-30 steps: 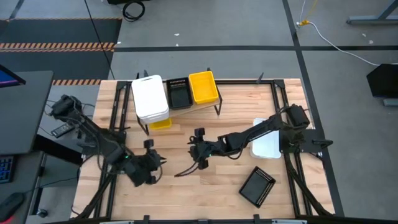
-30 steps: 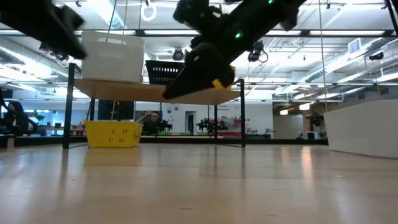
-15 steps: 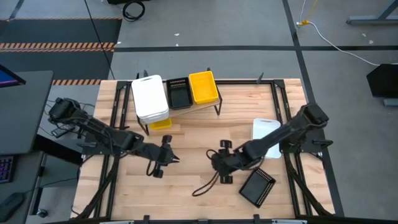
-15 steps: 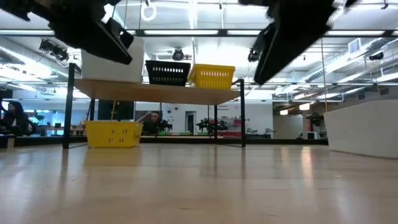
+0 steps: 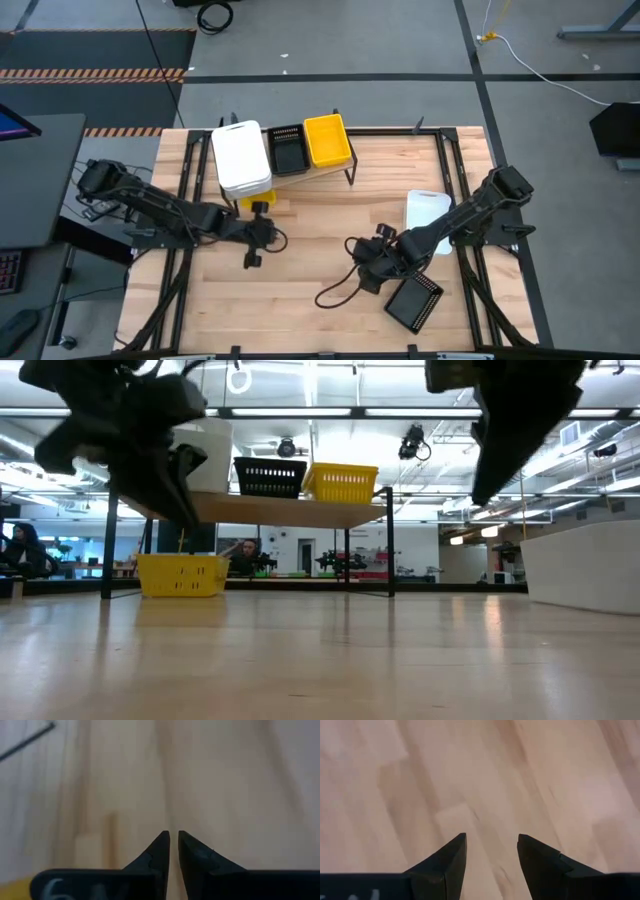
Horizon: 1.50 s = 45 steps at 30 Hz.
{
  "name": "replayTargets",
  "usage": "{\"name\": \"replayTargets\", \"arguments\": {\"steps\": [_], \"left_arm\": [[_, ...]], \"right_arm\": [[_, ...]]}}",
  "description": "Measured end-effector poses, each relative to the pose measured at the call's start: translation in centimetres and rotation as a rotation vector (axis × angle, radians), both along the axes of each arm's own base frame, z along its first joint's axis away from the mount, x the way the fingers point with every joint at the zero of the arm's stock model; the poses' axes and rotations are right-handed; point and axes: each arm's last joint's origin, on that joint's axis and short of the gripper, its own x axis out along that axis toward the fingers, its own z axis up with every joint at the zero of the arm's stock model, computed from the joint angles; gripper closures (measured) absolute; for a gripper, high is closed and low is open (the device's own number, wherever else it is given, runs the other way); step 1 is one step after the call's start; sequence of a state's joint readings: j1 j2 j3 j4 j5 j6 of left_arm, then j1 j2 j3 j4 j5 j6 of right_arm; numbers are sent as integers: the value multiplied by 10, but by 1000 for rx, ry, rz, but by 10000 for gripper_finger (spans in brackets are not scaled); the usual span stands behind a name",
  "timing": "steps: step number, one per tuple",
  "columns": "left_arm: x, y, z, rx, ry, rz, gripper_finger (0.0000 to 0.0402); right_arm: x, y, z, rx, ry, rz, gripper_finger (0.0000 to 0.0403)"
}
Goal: Stack baskets on shelf by color
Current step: Stack the yellow bin on top of the other yellow bin on the shelf
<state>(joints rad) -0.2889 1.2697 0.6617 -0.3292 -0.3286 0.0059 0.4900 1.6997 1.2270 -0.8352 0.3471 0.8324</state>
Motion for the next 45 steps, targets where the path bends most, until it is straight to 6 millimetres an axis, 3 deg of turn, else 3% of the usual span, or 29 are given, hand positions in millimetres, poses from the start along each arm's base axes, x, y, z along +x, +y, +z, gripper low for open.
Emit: {"name": "replayTargets", "arguments": {"steps": [3,12,16,25,31,38,42,45], "left_arm": [[-4,6,-3,50,53,36,344],[-16,13,-9,156,161,130,277],[-20,16,-9,234,175,199,247],[-17,10,-15,174,174,217,217],[-13,-9,-14,57,104,151,230],[-8,-46,-4,-152,-37,1,243],[-8,-66,15,-173,-105,-46,252],[-11,-78,37,-160,-191,-64,259]], "right_arm": [[3,-3,1,-49,-34,-2,222],[39,-14,19,-301,-331,169,222],[47,-22,21,-324,-347,219,222],[49,-28,20,-304,-318,273,222],[53,-27,21,-227,-328,374,222],[65,-38,27,-124,-410,562,221],[74,-57,32,-266,-446,542,222],[83,-71,21,-399,-387,557,221]]}}
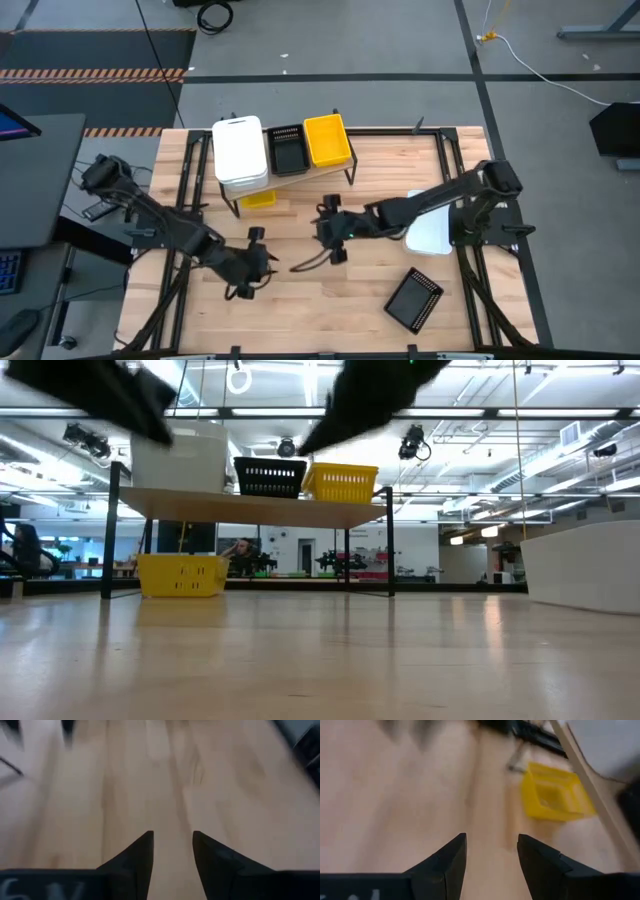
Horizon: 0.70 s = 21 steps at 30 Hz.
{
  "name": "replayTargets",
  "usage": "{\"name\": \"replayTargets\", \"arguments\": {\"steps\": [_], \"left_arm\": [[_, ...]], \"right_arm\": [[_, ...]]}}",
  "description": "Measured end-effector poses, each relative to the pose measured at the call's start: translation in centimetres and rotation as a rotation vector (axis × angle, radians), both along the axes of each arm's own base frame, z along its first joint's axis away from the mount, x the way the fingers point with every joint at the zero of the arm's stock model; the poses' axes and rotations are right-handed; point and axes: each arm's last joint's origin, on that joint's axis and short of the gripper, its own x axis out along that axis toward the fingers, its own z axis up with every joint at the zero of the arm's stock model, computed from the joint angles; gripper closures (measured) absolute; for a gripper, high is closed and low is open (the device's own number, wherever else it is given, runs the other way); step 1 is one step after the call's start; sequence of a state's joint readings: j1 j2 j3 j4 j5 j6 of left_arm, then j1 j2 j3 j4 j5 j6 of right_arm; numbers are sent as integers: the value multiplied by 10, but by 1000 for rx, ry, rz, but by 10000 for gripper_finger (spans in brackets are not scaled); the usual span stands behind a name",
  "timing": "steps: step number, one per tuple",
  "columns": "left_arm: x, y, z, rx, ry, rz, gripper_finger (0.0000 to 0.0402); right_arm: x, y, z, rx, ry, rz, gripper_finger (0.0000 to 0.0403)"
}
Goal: Stack baskets on shelf by color
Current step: Stack the yellow bin on top of the other yellow bin on the shelf
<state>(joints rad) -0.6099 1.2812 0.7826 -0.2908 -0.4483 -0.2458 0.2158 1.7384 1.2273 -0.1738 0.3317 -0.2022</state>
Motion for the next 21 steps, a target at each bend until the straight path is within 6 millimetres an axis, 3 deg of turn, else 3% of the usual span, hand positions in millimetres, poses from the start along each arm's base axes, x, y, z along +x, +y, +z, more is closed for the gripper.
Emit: {"name": "replayTargets", "arguments": {"steps": [5,11,17,21], "left_arm": [[-14,-8,42,37,-131,9,269],[-33,4,83,32,-266,90,273],[-44,21,95,62,-320,183,274],[-44,29,95,114,-340,272,274]], "right_arm": [[25,-18,-42,-176,44,-13,222],[51,-20,-82,-459,3,26,222],[67,-26,-100,-589,-83,69,221],[75,-39,-101,-610,-82,61,222]]}}
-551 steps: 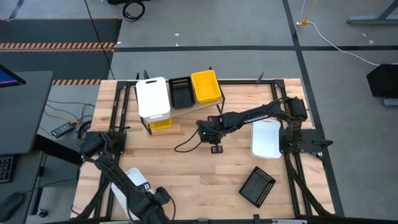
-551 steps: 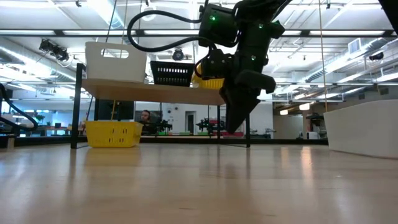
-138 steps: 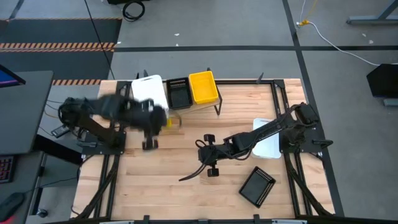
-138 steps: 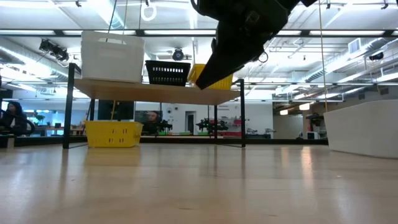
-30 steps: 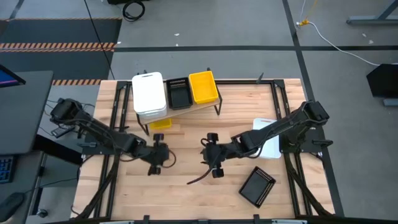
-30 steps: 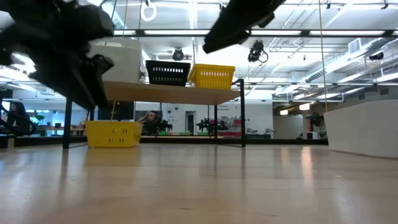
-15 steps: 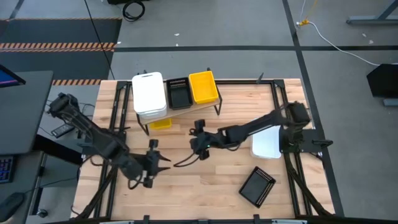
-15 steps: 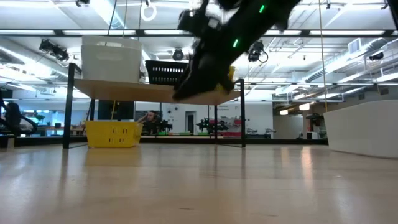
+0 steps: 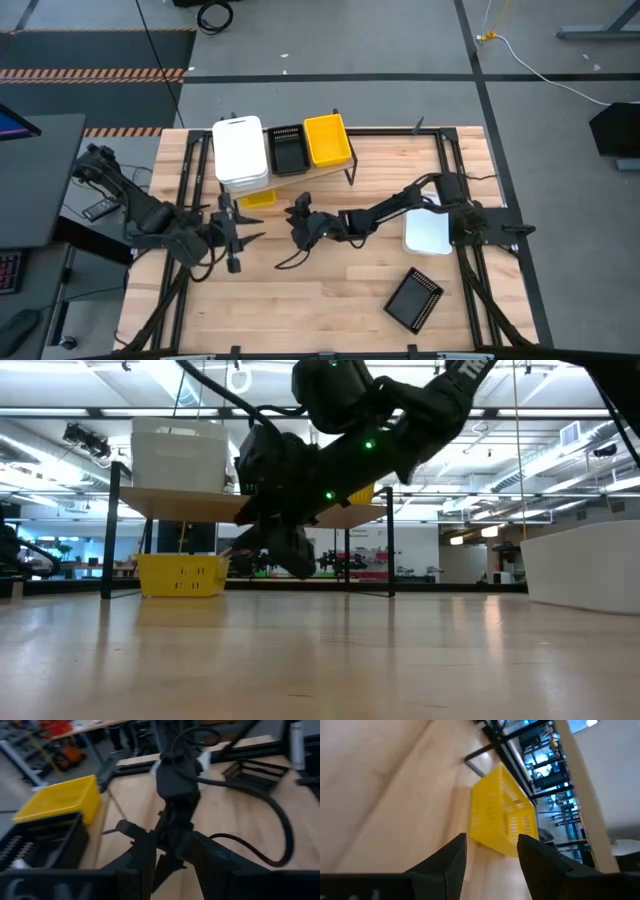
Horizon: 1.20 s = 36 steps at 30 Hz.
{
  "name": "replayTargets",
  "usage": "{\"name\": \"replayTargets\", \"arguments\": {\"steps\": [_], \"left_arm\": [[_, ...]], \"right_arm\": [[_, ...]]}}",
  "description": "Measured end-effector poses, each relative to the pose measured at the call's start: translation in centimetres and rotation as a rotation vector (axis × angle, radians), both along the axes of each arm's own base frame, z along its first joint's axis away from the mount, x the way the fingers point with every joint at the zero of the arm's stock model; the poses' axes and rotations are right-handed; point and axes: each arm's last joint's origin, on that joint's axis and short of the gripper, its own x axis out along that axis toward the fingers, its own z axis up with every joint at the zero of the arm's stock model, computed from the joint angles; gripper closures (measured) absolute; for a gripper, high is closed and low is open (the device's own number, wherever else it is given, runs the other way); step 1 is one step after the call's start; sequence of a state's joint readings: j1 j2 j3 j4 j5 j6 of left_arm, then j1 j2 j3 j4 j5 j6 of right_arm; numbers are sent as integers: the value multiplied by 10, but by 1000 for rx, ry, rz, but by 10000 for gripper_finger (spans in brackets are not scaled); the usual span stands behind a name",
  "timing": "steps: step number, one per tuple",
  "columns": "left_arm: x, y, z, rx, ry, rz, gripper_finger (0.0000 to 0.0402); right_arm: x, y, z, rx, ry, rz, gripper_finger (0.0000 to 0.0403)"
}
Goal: Stack baskets on shelf by color
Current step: Stack the yellow bin on top of the other yellow bin on the shelf
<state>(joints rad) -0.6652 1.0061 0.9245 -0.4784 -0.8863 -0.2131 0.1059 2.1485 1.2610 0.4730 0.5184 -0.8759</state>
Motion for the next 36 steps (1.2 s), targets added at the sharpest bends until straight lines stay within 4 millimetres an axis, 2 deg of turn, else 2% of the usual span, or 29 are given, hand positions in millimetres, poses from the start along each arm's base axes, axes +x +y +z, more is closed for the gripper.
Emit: {"name": "replayTargets", "arguments": {"steps": [10,18,27,36], "left_arm": [[10,15,2,7,-26,102,275],[12,13,-3,-13,-48,128,274],[16,9,-3,-8,-57,128,274],[17,9,-2,-20,-76,128,273]], "right_arm": [[16,-26,21,132,-102,92,225],[18,-34,17,219,-109,169,226],[17,-51,14,273,-83,144,226],[30,-51,37,297,-134,177,225]]}}
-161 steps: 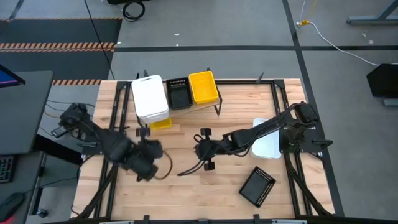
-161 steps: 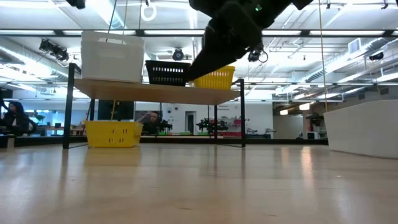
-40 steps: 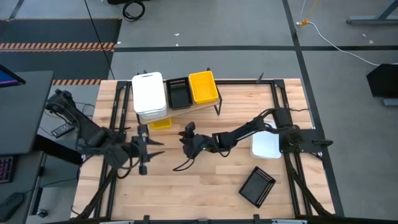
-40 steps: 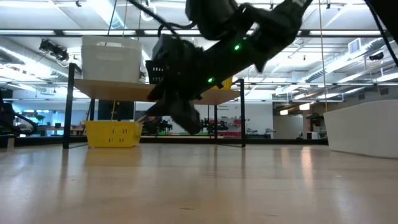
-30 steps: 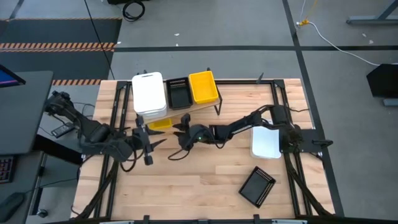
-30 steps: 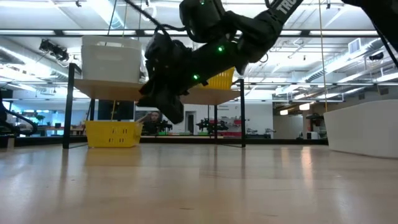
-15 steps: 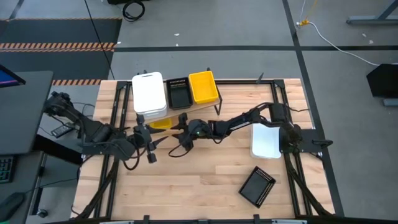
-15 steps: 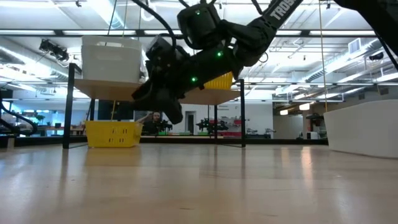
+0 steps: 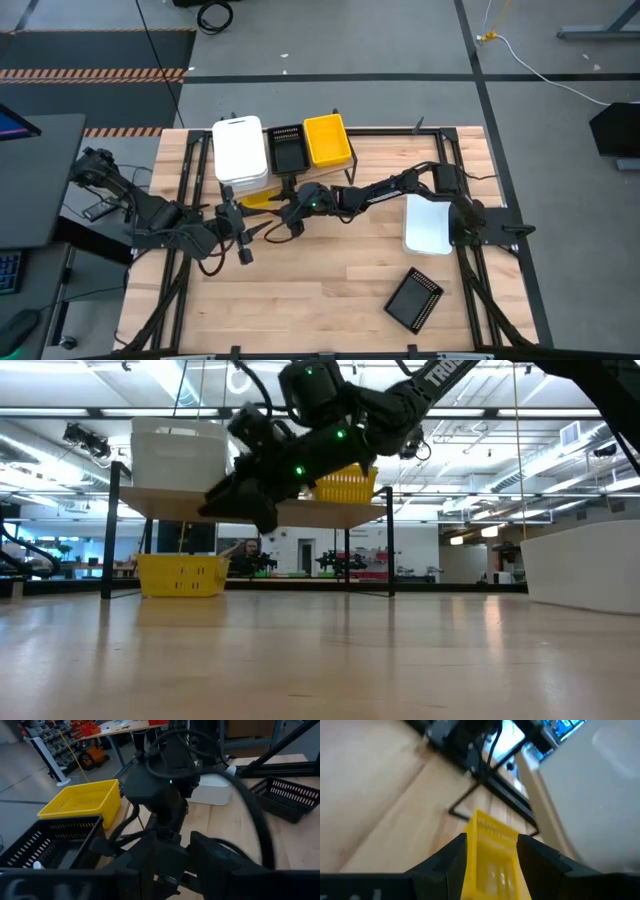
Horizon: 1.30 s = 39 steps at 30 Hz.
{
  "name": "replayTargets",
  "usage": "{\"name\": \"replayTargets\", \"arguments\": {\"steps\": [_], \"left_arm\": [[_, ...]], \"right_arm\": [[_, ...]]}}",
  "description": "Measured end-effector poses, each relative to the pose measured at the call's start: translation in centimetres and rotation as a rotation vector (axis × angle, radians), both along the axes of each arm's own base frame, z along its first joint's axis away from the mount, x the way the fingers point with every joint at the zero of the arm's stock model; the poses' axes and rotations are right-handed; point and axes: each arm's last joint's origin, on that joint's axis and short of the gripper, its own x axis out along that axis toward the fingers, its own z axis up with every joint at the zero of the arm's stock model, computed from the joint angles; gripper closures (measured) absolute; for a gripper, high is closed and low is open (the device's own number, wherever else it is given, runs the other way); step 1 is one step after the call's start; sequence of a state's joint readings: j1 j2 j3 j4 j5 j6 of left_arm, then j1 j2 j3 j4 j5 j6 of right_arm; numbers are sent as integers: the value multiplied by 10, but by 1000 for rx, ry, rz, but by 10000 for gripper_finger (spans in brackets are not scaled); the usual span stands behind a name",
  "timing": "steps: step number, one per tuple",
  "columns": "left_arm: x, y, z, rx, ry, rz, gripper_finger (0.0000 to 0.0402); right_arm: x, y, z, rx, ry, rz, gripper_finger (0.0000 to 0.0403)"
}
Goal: Stack baskets on shelf by color
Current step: Stack the yellow bin on top of the other yellow bin on the shelf
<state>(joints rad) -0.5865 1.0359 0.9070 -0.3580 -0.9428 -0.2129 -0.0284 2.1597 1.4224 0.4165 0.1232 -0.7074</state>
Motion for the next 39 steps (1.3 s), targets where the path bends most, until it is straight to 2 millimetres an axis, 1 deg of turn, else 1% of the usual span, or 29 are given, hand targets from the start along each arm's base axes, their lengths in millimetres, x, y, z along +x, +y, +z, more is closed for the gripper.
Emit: {"name": "replayTargets", "arguments": {"steps": [2,7,9,11,13,14,16,18,20,22,26,29,32,36,39], "left_arm": [[0,0,0,0,0,0,273],[0,0,0,-4,5,-11,275],[0,0,0,-6,5,-14,274],[0,0,-1,-3,10,-15,274],[0,0,-1,-6,12,-21,274],[0,-1,-1,-4,16,-23,275],[-1,-2,-1,-8,14,-31,275],[-1,-3,-1,-5,19,-38,275],[-2,-4,-1,-5,21,-45,274],[-3,-6,-1,-9,19,-54,274],[-5,-9,-2,-9,21,-73,274],[-6,-11,-1,-5,21,-84,274],[-7,-11,-1,-5,22,-85,274],[-7,-11,-2,-5,22,-85,274],[-6,-11,-1,-7,19,-85,274]], "right_arm": [[2,1,5,9,-13,11,225],[4,1,8,37,-24,13,225],[9,2,5,49,-65,26,225],[10,6,-5,46,-22,36,225],[19,14,-13,36,-27,54,225],[20,19,-17,26,10,65,225],[32,28,-21,6,17,78,225],[43,33,-28,-17,63,50,225],[54,35,-37,-57,127,7,225],[63,36,-41,-97,178,-44,225],[73,36,-40,-122,212,-117,225],[73,37,-40,-100,232,-134,225],[71,34,-38,-102,236,-196,225],[70,26,-38,-80,253,-237,225],[69,18,-43,-60,270,-266,225]]}}
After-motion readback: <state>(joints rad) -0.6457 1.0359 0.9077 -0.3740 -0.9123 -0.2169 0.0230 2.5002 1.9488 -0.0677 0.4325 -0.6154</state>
